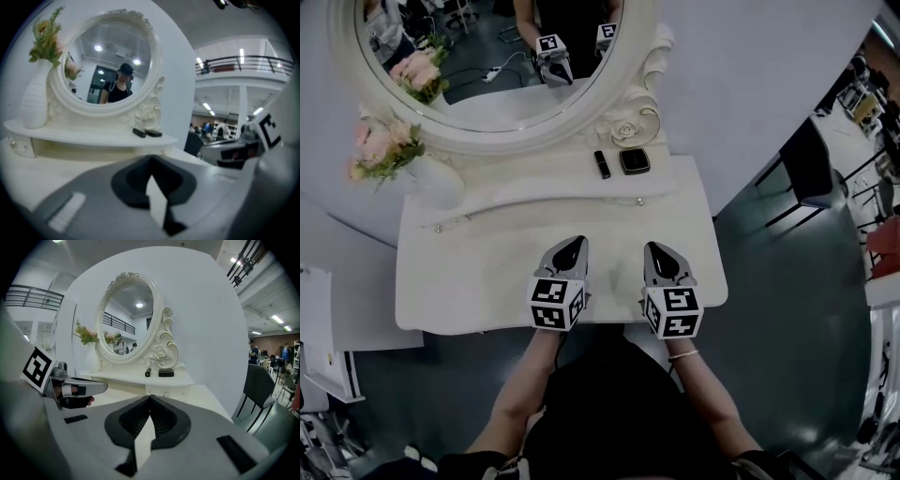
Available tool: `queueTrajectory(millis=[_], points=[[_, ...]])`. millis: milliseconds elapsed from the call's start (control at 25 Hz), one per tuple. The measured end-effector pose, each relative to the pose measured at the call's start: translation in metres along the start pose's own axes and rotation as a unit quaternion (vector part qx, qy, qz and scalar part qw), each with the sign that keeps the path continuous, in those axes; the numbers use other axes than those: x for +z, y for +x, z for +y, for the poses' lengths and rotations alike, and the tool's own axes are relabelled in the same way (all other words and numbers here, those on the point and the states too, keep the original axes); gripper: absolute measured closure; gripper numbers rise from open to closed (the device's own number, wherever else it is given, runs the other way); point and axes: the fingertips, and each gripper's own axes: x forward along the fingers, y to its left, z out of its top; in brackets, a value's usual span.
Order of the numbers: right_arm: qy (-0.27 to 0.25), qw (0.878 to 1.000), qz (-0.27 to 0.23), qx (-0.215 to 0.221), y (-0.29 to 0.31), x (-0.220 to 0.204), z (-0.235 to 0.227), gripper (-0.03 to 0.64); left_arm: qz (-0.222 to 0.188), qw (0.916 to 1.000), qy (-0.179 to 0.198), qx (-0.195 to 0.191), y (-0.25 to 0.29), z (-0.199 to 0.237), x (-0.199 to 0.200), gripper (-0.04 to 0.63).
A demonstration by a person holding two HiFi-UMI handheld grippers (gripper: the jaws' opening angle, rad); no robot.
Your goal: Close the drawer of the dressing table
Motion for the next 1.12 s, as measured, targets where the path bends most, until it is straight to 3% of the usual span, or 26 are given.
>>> queueTrajectory(millis=[1120], points=[[0.006,1.0,0.009,0.009,-0.013,-0.013,0.012,0.613,-0.009,0.9999,0.0,0.006,-0.018,0.005,0.001,0.591]])
